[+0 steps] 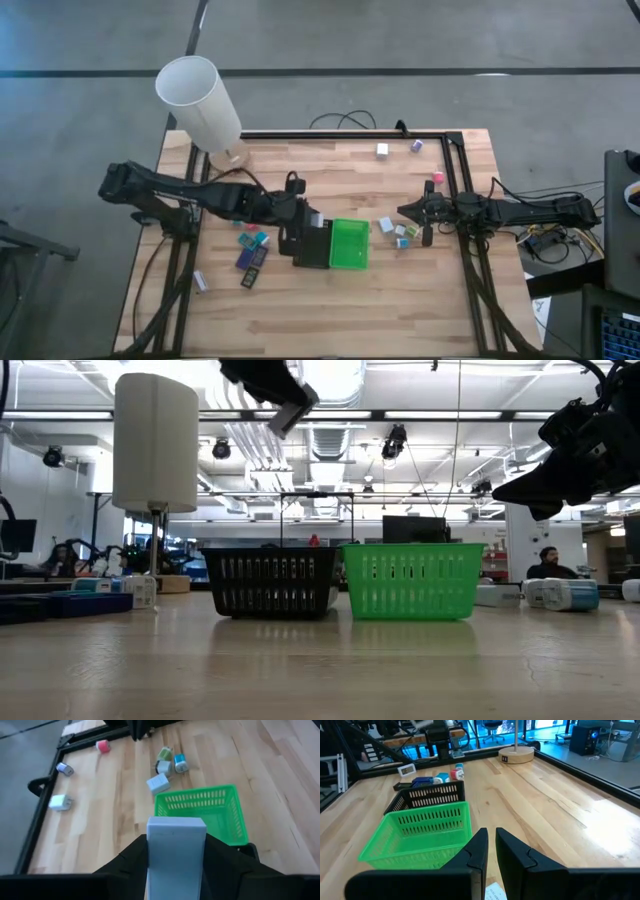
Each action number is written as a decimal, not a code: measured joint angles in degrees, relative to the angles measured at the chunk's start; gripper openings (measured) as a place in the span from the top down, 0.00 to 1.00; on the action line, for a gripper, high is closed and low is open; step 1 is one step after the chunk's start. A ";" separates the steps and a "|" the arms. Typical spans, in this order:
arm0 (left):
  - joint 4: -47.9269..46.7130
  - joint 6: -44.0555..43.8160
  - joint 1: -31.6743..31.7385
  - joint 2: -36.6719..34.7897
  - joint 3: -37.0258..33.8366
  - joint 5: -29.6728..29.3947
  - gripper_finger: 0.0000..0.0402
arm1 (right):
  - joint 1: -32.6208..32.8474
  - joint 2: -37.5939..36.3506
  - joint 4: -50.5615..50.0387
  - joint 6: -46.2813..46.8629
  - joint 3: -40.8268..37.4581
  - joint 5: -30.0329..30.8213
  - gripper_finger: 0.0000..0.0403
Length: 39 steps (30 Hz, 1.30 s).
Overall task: Pick & Place Office items
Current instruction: Put the top white digital clock into the black basket
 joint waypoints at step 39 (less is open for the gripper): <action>47.75 -17.13 0.89 3.05 -34.83 1.47 0.63 | -0.01 0.02 0.17 -0.16 0.00 1.34 0.91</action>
